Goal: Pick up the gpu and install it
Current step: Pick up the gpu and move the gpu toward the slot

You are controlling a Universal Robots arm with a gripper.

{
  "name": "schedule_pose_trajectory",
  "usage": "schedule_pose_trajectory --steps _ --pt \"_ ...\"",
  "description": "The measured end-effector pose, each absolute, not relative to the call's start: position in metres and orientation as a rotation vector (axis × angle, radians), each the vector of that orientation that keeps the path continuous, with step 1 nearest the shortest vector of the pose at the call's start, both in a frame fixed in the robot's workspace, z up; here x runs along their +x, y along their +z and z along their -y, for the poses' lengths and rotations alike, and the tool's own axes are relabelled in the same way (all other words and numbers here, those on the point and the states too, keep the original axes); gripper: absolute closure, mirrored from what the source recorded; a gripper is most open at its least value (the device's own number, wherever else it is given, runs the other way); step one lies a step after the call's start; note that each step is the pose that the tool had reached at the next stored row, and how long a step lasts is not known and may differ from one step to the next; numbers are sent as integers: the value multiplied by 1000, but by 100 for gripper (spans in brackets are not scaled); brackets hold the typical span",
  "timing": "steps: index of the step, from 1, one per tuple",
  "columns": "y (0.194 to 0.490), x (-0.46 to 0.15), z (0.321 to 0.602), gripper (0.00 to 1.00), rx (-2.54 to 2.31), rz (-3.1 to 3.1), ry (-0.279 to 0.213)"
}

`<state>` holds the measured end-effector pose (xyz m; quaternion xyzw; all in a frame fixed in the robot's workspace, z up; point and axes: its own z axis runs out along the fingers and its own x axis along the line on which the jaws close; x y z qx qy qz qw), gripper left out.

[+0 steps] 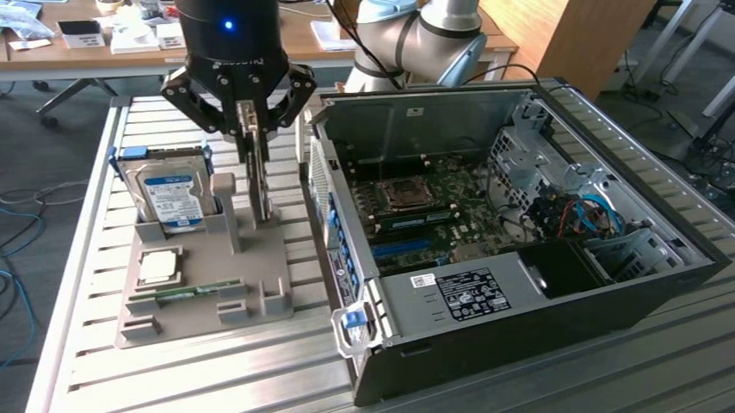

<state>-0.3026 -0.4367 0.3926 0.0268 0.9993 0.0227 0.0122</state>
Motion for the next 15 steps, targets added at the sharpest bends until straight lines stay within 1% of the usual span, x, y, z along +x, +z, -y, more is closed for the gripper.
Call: schedule_pose_trajectory --steps 15 --pt "435 -303 437 73 84 -3115 72"
